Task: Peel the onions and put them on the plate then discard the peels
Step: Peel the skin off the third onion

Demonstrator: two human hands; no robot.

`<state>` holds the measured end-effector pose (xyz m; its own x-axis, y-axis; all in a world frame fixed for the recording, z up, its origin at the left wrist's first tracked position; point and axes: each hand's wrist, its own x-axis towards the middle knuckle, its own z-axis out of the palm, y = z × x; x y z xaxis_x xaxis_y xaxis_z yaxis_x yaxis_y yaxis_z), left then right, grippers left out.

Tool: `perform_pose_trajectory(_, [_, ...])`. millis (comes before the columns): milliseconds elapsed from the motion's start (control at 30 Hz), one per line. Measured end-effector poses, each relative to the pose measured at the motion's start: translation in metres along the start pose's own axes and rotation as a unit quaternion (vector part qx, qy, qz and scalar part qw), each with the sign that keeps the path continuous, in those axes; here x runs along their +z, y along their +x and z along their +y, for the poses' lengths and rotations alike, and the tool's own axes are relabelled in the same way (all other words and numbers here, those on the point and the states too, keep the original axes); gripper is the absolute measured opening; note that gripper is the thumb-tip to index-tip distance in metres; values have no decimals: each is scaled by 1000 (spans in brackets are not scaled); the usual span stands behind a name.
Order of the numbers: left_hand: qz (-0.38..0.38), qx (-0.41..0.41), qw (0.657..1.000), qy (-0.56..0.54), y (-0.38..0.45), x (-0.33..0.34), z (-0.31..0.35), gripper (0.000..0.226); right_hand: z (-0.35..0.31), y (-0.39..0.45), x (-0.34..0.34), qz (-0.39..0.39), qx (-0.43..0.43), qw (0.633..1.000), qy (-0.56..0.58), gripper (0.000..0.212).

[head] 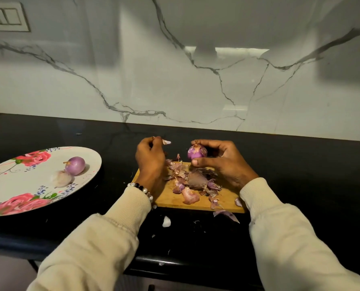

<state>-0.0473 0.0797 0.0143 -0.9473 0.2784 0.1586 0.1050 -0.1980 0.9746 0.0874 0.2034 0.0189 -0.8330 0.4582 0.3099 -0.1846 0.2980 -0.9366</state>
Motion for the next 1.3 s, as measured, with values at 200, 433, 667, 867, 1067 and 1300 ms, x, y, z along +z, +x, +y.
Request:
perform_pose_trajectory(200, [-54, 105, 990, 81, -5, 1, -1, 18, 3, 3, -1, 10, 13, 1000, 16, 52])
perform_pose_trajectory(433, [-132, 233, 951, 155, -16, 4, 1, 15, 1, 4, -1, 17, 11, 999, 31, 48])
perform_pose_trajectory(667, [-158, 297, 923, 187, -12, 3, -3, 13, 1, 2, -2, 24, 3, 1000, 18, 45])
perform_pose_trajectory(867, [-176, 296, 913, 217, -15, 2, -7, 11, 2, 3, -3, 23, 2, 997, -68, 47])
perform_pose_trajectory(1067, [-180, 322, 900, 234, -18, -1, -6, 8, 2, 2, -2, 21, 3, 996, -88, 47])
perform_pose_trajectory(1300, [-165, 331, 900, 231, -16, 1, -8, 11, -1, 1, -1, 33, -11, 995, -93, 48])
